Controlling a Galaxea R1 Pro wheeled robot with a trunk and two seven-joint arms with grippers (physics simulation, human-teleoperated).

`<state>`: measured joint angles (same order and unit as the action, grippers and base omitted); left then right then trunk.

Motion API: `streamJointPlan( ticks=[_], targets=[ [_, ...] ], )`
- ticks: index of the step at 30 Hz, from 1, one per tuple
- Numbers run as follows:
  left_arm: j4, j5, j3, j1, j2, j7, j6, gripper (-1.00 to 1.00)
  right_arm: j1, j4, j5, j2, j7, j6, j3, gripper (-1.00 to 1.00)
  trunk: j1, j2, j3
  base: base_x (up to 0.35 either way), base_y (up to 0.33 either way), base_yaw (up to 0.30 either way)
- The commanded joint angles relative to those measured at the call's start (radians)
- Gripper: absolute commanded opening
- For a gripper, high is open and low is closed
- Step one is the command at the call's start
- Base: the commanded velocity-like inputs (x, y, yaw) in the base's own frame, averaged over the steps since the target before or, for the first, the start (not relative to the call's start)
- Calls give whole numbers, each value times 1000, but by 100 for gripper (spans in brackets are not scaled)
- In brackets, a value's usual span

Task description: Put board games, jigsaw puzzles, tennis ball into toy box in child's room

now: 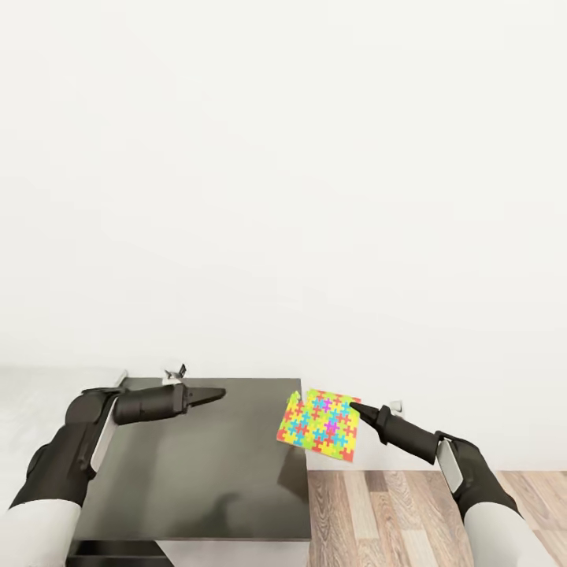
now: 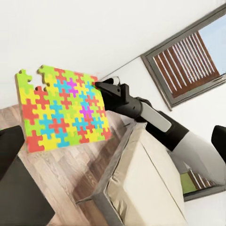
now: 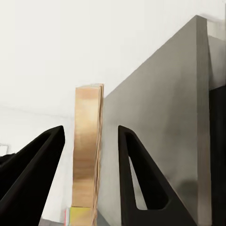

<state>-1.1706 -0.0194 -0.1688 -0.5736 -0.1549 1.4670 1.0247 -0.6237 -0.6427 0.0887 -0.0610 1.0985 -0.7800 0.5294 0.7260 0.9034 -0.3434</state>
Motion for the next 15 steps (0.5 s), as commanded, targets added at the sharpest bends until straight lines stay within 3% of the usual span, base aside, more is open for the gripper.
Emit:
streamJointPlan(
  ticks=[1, 15],
  targets=[
    [11, -1, 0, -3, 0, -15, 11, 100, -1, 0, 2, 0, 0, -6, 8, -100, -4, -6, 2, 0, 0, 0],
    [22, 0, 1, -6, -1, -34, 12, 100, -1, 1, 3, 1, -2, 27, 15, -100, -58, -104, 46, 0, 0, 0]
  ],
)
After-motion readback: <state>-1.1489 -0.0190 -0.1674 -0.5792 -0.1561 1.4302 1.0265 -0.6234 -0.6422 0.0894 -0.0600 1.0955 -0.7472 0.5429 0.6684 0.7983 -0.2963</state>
